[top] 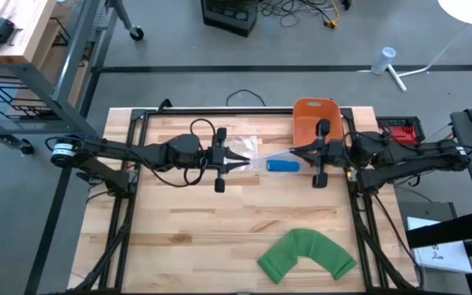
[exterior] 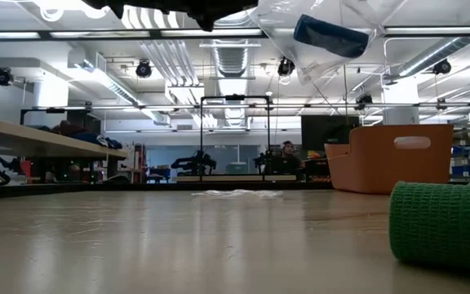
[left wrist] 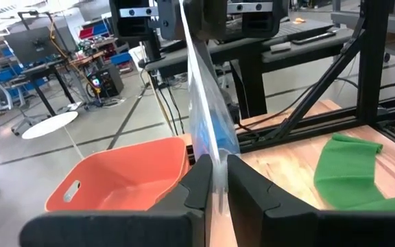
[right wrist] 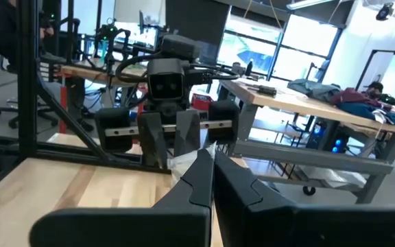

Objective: Roll bandage
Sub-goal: Close the left transparent zip bag, then put the transparent zip bag into the orange bin

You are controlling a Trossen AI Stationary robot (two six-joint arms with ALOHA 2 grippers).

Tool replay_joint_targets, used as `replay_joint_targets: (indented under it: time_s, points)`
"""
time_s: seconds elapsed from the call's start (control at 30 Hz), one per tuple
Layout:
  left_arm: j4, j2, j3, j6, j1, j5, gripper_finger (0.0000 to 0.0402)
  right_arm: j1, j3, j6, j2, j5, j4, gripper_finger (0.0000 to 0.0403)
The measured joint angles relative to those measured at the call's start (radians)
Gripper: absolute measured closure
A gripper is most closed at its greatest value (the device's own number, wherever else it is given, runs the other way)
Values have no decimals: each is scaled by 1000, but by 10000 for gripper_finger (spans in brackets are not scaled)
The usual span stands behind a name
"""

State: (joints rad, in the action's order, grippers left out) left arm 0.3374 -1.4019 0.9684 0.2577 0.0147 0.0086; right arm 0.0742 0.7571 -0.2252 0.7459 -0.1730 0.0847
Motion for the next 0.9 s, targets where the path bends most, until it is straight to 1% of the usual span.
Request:
replay_joint_targets:
  time_s: [0.07,0.17,0.33,0.4,0.53,0.7,0.9]
  points:
    - [-16,8,0,0,0,0,374,0,0,5,-6,-2,0,403]
    - [-49,19,-6,7,0,0,358,0,5,7,-15,-10,21,403]
    - [-74,50,-4,7,0,-5,310,0,3,8,1,-8,4,403]
    - [-85,50,-4,3,-1,-27,288,0,3,21,7,-6,7,403]
    - [-112,50,-4,-1,0,-30,250,0,4,49,33,-5,3,403]
    - [-217,50,-4,-17,-1,-30,224,-1,3,91,119,-2,-46,403]
    - [-424,45,-5,-78,-1,-31,221,5,2,86,318,48,-91,402]
